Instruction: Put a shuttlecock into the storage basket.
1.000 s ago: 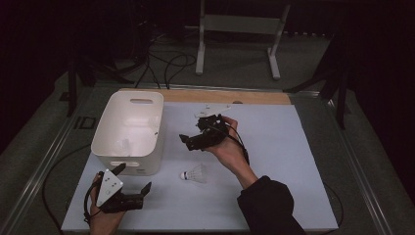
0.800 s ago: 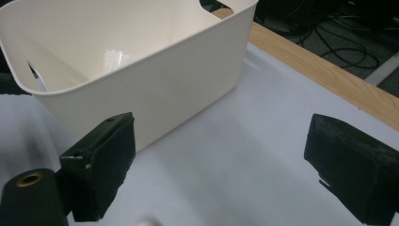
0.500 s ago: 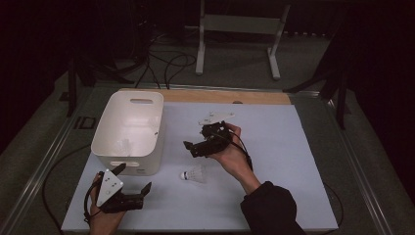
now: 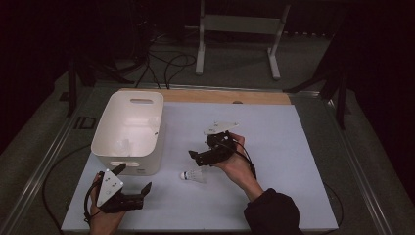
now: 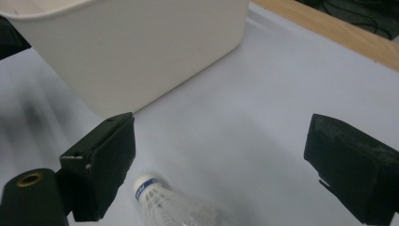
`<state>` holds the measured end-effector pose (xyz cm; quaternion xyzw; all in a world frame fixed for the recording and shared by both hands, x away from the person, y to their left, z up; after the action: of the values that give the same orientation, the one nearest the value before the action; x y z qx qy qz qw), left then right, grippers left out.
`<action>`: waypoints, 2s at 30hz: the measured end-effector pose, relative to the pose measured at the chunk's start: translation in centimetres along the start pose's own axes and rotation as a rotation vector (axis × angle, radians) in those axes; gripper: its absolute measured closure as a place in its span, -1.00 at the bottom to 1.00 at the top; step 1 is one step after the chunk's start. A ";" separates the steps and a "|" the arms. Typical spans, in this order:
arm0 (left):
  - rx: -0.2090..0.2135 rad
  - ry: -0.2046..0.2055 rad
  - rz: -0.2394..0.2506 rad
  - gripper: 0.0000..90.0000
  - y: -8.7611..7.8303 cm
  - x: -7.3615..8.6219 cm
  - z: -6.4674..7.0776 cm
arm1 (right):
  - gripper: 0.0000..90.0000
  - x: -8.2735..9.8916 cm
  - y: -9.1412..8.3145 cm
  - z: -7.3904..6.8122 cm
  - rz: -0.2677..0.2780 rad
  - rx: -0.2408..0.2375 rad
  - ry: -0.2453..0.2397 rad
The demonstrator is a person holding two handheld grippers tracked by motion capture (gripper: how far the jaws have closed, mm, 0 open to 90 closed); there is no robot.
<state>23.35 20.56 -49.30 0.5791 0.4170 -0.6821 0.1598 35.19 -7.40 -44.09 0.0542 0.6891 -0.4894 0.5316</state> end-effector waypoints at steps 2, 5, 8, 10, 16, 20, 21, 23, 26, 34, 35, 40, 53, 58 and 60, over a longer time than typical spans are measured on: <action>-0.001 -0.001 0.003 -1.00 0.0 0.0 0.0 | -0.80 0.3 -0.1 0.1 0.000 -0.001 0.006; -0.001 0.000 0.001 -1.00 0.0 0.0 0.0 | -0.80 0.8 -0.2 0.2 0.000 -0.002 0.007; -0.001 -0.001 0.003 -1.00 0.0 0.0 0.0 | -0.80 1.3 -0.3 0.2 -0.012 -0.002 0.011; -0.001 -0.001 0.001 -1.00 0.0 0.0 0.0 | -0.80 1.5 -0.5 0.2 -0.018 -0.001 0.012; -0.001 -0.001 0.001 -1.00 0.0 0.0 0.0 | -0.80 1.8 -1.0 0.1 -0.014 -0.006 0.008; 0.000 -0.001 0.001 -1.00 0.0 0.0 0.0 | -0.80 2.3 -1.2 -0.1 -0.016 -0.021 0.016; 0.000 -0.001 0.001 -1.00 0.1 0.0 0.0 | -0.80 2.3 -1.3 -0.2 -0.019 -0.025 0.018; 0.001 0.001 0.000 -1.00 0.0 0.0 0.0 | -0.80 2.5 -1.3 -0.5 -0.021 -0.029 0.014; 0.001 0.000 0.000 -1.00 0.0 0.0 0.0 | -0.80 2.8 -1.3 -0.8 -0.023 -0.037 0.005; 0.000 0.000 0.000 -1.00 0.0 0.0 0.0 | -0.75 4.0 -1.0 -1.4 -0.052 -0.060 0.016; 0.000 0.000 0.000 -1.00 0.0 0.0 0.0 | -0.75 4.1 -1.0 -1.4 -0.051 -0.061 0.015; 0.000 0.000 0.000 -1.00 0.0 0.0 0.0 | -0.75 4.9 -0.7 -2.1 -0.078 -0.078 0.003; -0.001 0.000 0.001 -1.00 0.0 0.0 0.0 | -0.53 7.0 0.6 -2.6 -0.152 -0.113 0.013; -0.001 0.001 -0.001 -1.00 0.1 0.0 0.1 | -0.32 7.7 1.1 -2.8 -0.168 -0.139 0.011; 0.000 0.001 -0.001 -1.00 0.1 0.0 0.1 | -0.21 7.6 1.1 -3.0 -0.167 -0.154 0.000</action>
<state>23.38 20.46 -49.34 0.5792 0.4175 -0.6818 0.1594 30.54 -8.02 -50.90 -0.0444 0.7268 -0.4775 0.4918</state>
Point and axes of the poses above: each handheld gripper's, and its own axes: y roughly forward along the jaws, x roughly out of its underside, z roughly to its right, the point moved 3 cm from there along y, roughly forward along the jaws, and after that the axes turned 9 degrees about x, right-handed, at the moved point
